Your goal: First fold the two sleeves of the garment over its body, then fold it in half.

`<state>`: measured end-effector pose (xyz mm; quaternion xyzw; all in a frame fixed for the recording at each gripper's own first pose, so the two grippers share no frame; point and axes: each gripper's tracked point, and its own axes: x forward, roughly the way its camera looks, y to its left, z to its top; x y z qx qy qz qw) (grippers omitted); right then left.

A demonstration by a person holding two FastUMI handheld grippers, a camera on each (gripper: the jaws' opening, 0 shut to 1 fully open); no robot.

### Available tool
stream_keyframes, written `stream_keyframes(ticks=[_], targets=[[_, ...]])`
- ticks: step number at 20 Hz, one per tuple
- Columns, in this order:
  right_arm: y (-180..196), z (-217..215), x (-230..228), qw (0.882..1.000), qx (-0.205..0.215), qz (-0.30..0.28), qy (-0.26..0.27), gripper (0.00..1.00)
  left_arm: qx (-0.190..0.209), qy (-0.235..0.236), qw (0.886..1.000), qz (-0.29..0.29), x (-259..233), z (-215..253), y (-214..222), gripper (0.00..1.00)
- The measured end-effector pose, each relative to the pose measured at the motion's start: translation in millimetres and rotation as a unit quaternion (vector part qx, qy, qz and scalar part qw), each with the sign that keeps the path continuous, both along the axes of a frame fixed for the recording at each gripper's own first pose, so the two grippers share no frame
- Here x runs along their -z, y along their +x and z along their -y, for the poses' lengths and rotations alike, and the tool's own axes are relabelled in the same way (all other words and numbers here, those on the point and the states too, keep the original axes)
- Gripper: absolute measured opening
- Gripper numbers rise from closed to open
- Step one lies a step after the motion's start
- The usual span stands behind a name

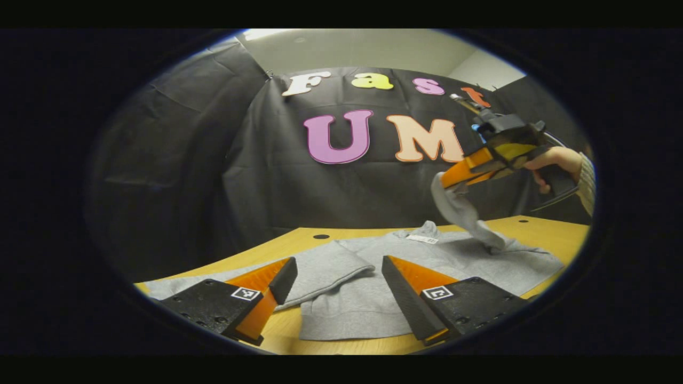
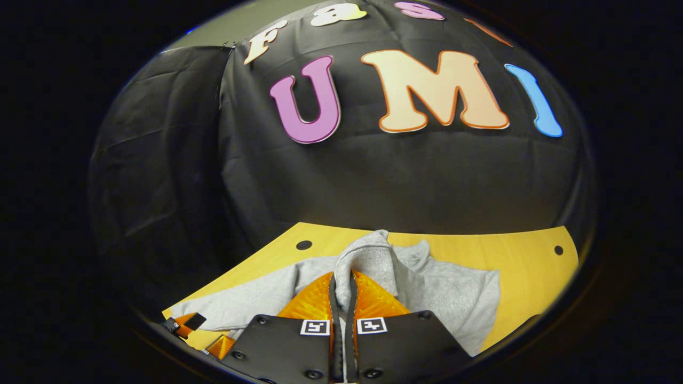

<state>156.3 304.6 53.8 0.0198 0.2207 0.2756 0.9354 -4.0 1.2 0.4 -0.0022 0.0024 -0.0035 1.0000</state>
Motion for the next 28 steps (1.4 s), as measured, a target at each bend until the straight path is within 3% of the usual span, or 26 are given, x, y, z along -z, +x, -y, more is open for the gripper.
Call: stream_keyframes(ticks=[5,10,13,14,17,18,19,23,28], targets=[[8,-67,57,0.999,-0.031,-0.032,-0.010,0.04,0.000,0.000,1.000,0.000,0,-1,-1,0.94],[14,-85,99,0.997,-0.039,-0.061,-0.012,0.05,0.000,0.001,1.000,0.000,0,-1,-1,0.94],[5,-96,93,0.995,-0.064,-0.072,0.020,0.17,0.001,0.001,1.000,0.000,-1,-1,-2,0.94],[5,-103,91,0.994,-0.071,-0.074,0.032,0.17,0.001,0.001,1.000,0.001,0,-1,-1,0.94],[1,-110,83,0.995,-0.075,-0.052,0.035,0.89,0.001,0.001,1.000,0.001,-1,-1,-1,0.94],[5,-111,80,0.996,-0.076,-0.042,0.033,0.86,0.001,0.001,1.000,0.000,0,-2,-2,0.94],[4,-110,81,0.996,-0.080,-0.038,0.033,0.97,0.001,0.001,1.000,0.000,-1,-1,-2,0.94],[-10,-91,54,0.995,-0.089,-0.020,0.047,0.98,0.001,0.001,1.000,0.000,-1,-2,-2,0.94],[-28,-23,22,0.997,-0.067,0.029,0.038,0.98,0.001,0.002,1.000,0.001,-1,-2,-1,0.94]])
